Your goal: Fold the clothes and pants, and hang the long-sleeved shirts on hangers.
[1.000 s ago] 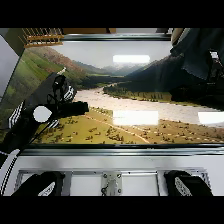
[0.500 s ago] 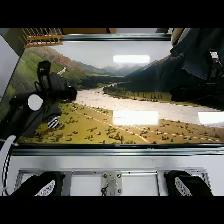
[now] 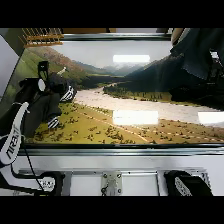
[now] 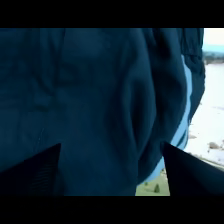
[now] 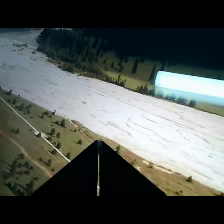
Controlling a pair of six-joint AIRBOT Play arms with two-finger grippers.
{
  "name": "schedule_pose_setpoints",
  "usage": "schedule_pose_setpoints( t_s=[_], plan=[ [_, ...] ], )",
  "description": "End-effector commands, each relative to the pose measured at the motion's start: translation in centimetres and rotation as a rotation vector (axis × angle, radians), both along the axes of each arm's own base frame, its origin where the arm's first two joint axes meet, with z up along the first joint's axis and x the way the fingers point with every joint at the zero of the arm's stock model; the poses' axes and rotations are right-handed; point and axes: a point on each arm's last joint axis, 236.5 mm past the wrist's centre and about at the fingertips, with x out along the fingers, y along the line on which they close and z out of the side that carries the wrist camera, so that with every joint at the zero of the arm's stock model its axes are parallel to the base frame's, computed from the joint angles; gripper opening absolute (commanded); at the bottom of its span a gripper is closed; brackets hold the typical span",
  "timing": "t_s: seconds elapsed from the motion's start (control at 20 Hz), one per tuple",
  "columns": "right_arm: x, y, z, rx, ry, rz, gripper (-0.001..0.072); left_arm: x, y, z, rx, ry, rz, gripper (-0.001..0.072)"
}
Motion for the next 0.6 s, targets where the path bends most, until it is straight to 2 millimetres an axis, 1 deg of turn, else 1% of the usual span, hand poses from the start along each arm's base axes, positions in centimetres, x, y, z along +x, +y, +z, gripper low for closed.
schedule_pose_setpoints(
  t_s=[0.0, 0.05, 0.1, 0.15, 0.2, 0.25, 0.3, 0.35, 0.4, 0.45, 0.5, 0.55],
  plan=[
    [0.0, 0.0, 0.0, 0.0, 0.0, 0.001, 0.0025, 1.1, 0.0, -3.2, 0.075, 0.073, -0.047, 0.0683],
    [0.0, 0.0, 0.0, 0.0, 0.0, 0.001, 0.0025, 1.3, -0.2, -3.4, 0.072, 0.087, -0.041, 0.0581],
    [0.0, 0.0, 0.0, 0.0, 0.0, 0.001, 0.0025, 1.3, -0.4, -3.3, 0.072, 0.106, -0.039, 0.0232],
    [0.0, 0.0, 0.0, 0.0, 0.0, 0.001, 0.0025, 1.4, -0.8, -2.8, 0.072, 0.111, -0.043, 0.0009],
    [0.0, 0.0, 0.0, 0.001, 0.0, 0.001, 0.0025, 1.7, -1.4, -1.6, 0.068, 0.104, -0.046, 0.0005],
    [0.0, 0.0, 0.0, 0.001, 0.0, 0.001, 0.0025, 2.0, -2.8, 0.1, 0.057, 0.084, -0.06, 0.0004],
    [0.0, 0.0, 0.0, 0.001, 0.0, 0.001, 0.0025, 2.5, -5.2, 2.5, 0.025, 0.046, -0.087, 0.0003],
    [0.0, 0.0, 0.0, 0.001, 0.0, 0.001, 0.0025, 2.5, -8.0, 4.9, 0.0, 0.013, -0.137, 0.0004],
    [0.0, 0.0, 0.0, 0.001, 0.0, 0.001, 0.0025, 1.8, -11.4, 7.6, -0.016, -0.023, -0.216, 0.0004],
    [0.0, 0.0, 0.0, 0.001, 0.0, 0.001, 0.0025, 0.5, -15.1, 9.9, -0.027, -0.052, -0.308, 0.0004],
    [0.0, 0.0, 0.0, 0.001, 0.0, 0.0, 0.0025, -1.3, -18.5, 11.7, -0.041, -0.072, -0.39, 0.0004],
    [0.0, 0.1, 0.0, 0.002, 0.0, 0.001, 0.0025, -3.6, -22.0, 13.1, -0.058, -0.087, -0.474, 0.0004]
  ],
)
